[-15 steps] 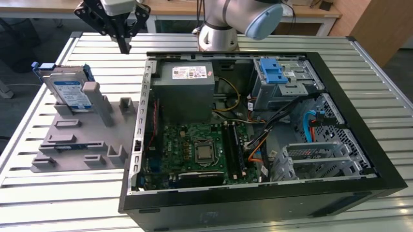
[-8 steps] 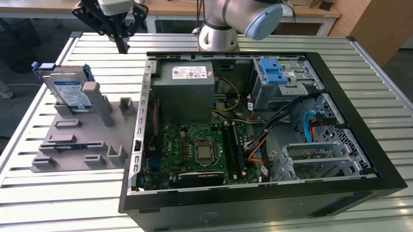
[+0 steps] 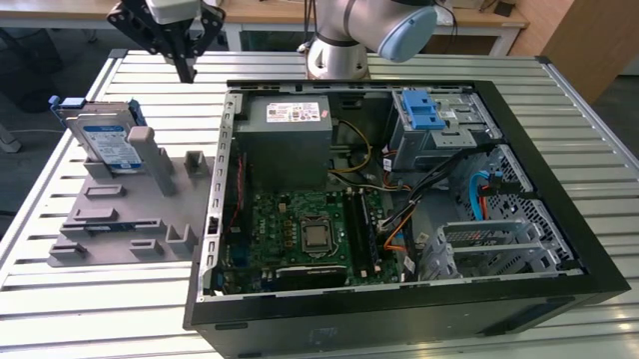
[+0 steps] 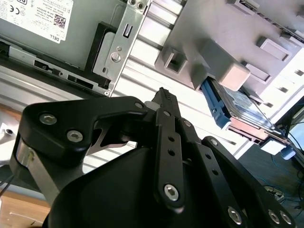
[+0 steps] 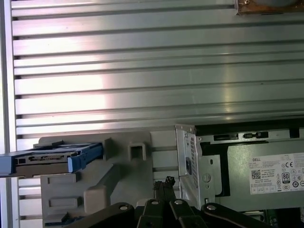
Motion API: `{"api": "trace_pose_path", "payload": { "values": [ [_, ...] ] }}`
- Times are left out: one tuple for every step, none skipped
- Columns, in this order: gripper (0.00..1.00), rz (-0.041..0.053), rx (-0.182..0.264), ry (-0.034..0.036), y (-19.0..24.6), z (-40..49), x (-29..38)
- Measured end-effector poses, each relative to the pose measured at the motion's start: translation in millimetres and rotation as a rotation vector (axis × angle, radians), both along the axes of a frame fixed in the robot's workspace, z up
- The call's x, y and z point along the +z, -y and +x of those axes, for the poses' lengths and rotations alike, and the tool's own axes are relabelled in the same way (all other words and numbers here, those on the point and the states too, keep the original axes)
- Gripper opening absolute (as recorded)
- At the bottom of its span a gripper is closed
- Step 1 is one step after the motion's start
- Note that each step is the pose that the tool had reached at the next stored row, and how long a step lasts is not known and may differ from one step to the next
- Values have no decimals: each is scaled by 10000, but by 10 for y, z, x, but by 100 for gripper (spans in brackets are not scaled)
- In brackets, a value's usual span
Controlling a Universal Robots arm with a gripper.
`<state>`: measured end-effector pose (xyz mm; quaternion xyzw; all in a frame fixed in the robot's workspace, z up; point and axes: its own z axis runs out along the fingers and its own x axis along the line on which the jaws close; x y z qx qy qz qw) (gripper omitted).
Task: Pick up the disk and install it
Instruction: 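Reach for the disk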
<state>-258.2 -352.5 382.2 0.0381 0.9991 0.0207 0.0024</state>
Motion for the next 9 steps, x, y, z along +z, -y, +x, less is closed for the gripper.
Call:
{"api": "trace_pose_path", "payload": {
  "values": [
    [11,0,0,0,-2,-7,-1],
    [11,0,0,1,-4,-14,-2],
    [11,0,0,0,-7,-21,-2],
    [11,0,0,0,-9,-28,-3],
    [11,0,0,0,-12,-36,-4],
    [11,0,0,0,-14,-44,-4],
    [11,0,0,0,-17,-52,-5],
    [11,0,1,0,-19,-61,-6],
    [11,0,1,0,-22,-71,-6]
  ]
}}
